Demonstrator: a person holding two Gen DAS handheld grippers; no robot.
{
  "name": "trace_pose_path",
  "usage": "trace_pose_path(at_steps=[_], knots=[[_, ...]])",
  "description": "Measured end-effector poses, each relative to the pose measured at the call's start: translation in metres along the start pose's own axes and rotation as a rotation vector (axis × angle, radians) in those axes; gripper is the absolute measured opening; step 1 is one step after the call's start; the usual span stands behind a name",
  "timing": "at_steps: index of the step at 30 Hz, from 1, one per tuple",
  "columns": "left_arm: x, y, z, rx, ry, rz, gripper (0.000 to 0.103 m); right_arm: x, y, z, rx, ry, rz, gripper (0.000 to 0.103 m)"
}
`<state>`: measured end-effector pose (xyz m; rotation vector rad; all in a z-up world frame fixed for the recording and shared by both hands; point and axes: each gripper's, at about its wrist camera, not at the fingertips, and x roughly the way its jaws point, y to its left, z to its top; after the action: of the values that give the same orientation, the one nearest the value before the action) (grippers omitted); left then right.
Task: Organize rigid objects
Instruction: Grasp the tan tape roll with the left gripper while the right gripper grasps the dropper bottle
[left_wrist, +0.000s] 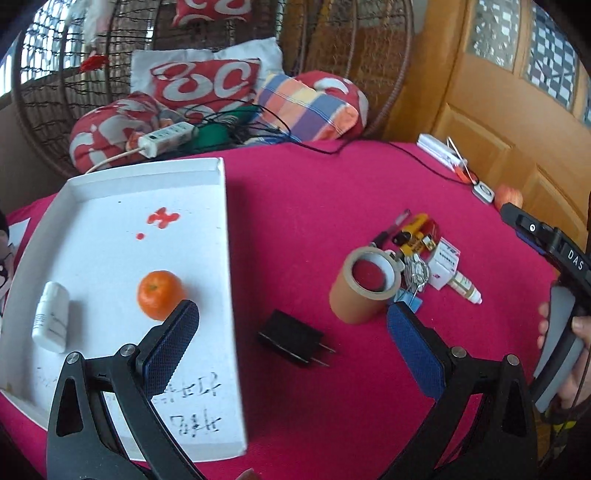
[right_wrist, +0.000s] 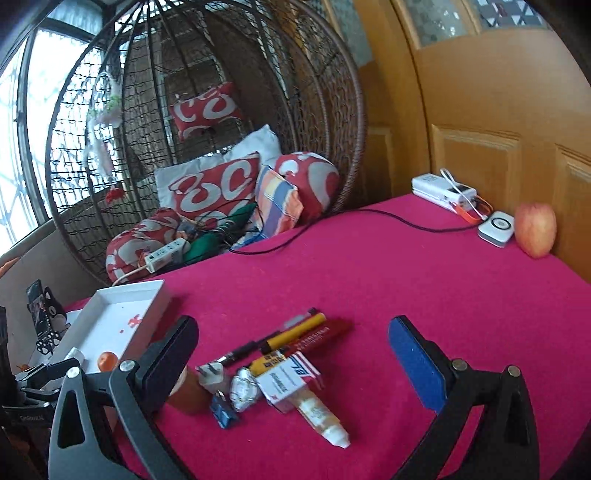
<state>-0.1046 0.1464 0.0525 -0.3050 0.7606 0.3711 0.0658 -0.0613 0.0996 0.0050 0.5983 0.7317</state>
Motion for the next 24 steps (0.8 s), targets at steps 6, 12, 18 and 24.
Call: trace_pose_path(at_steps=[6, 12, 18, 24], knots=[[0.04, -0.032, 0.008, 0.098, 0.08, 0.014, 0.103, 0.001, -0.038, -0.013, 0.085, 0.042, -0.034, 0.103], [0.066, -0.043, 0.008, 0.132, 0.106, 0.061, 0.097, 0.015, -0.044, -0.022, 0.041, 0.149, 0.034, 0.103], [0.078, -0.046, 0.01, 0.125, 0.118, 0.069, 0.09, 0.025, -0.028, -0.037, -0.143, 0.253, 0.085, 0.102], [0.087, -0.05, 0.01, 0.136, 0.132, 0.069, 0.083, 0.039, -0.018, -0.039, -0.235, 0.301, 0.126, 0.074]])
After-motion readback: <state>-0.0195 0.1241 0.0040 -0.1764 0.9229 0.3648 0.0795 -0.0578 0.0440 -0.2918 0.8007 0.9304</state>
